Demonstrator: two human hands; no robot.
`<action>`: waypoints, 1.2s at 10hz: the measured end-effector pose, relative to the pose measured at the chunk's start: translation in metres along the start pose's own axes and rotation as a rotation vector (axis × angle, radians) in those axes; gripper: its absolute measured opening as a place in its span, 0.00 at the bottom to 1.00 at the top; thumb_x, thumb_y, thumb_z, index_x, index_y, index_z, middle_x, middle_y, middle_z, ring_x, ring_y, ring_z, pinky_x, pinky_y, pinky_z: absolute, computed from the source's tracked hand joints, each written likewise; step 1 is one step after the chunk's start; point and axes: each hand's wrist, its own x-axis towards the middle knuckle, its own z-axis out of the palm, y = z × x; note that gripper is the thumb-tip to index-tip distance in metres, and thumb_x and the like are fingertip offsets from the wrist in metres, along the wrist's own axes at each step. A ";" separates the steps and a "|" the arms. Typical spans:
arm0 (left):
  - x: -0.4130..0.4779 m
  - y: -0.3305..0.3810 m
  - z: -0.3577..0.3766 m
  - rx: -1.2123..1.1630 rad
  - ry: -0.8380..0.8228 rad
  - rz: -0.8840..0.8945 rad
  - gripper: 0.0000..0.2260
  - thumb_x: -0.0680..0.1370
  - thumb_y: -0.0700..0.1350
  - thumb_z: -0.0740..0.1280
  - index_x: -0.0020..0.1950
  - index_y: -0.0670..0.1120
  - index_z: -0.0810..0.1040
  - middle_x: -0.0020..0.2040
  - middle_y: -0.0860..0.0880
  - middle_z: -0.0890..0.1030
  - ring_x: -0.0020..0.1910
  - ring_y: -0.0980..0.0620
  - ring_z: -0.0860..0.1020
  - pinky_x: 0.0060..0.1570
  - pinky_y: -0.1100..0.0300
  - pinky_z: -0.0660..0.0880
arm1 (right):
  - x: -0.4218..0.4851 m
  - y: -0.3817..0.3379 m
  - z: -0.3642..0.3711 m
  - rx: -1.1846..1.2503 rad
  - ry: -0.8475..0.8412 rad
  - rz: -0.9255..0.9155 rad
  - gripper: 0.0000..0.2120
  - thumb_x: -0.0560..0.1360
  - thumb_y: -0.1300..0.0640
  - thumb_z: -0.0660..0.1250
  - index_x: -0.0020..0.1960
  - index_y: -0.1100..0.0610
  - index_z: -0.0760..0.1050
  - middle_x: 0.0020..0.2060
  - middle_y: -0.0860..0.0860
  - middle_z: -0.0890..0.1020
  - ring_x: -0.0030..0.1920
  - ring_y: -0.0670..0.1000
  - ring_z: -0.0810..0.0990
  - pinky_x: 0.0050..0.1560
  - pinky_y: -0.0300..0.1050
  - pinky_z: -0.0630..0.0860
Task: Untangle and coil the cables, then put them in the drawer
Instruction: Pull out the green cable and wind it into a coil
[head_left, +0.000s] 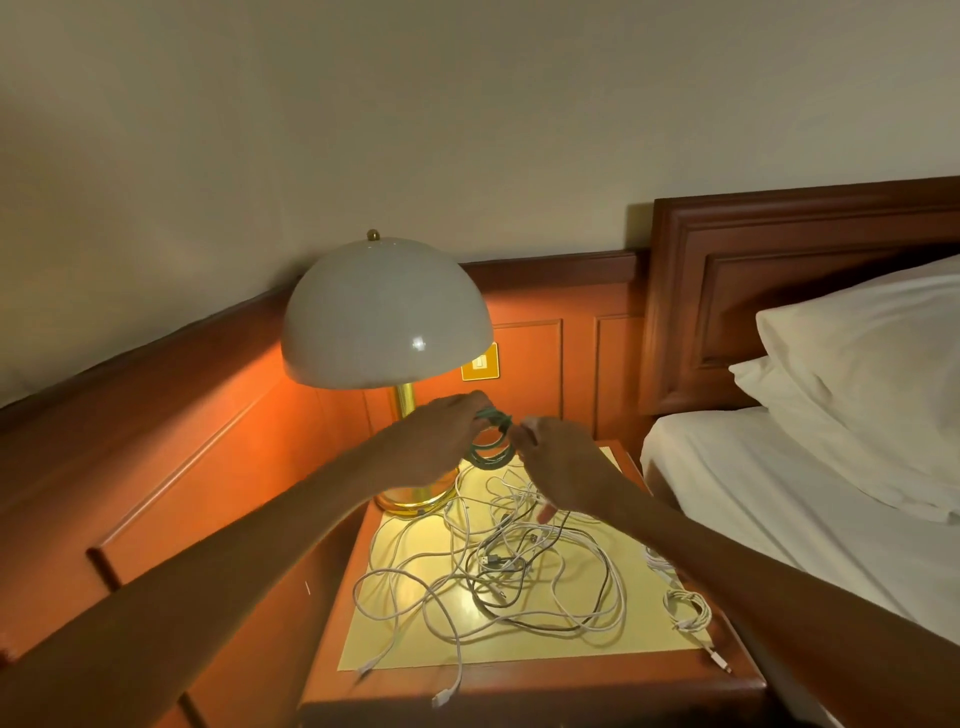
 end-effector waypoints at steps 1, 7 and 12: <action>0.009 0.012 0.014 -0.196 -0.009 -0.142 0.12 0.85 0.45 0.55 0.64 0.42 0.72 0.52 0.42 0.78 0.45 0.46 0.76 0.46 0.54 0.73 | 0.002 0.004 0.007 -0.014 0.040 -0.010 0.16 0.86 0.52 0.52 0.43 0.56 0.71 0.28 0.51 0.72 0.35 0.57 0.82 0.29 0.43 0.68; 0.028 0.007 0.029 -0.393 0.119 -0.489 0.16 0.81 0.50 0.62 0.35 0.46 0.75 0.31 0.51 0.77 0.30 0.56 0.75 0.23 0.69 0.69 | -0.027 -0.011 0.031 0.852 -0.096 0.380 0.11 0.84 0.54 0.59 0.45 0.55 0.74 0.35 0.52 0.66 0.32 0.46 0.69 0.33 0.47 0.83; 0.039 0.013 0.027 -0.306 0.015 -0.555 0.11 0.83 0.43 0.57 0.47 0.38 0.74 0.33 0.49 0.68 0.37 0.50 0.72 0.38 0.60 0.69 | 0.008 0.016 0.054 -0.510 0.075 -0.216 0.15 0.82 0.60 0.54 0.67 0.60 0.71 0.46 0.59 0.81 0.43 0.61 0.81 0.38 0.49 0.74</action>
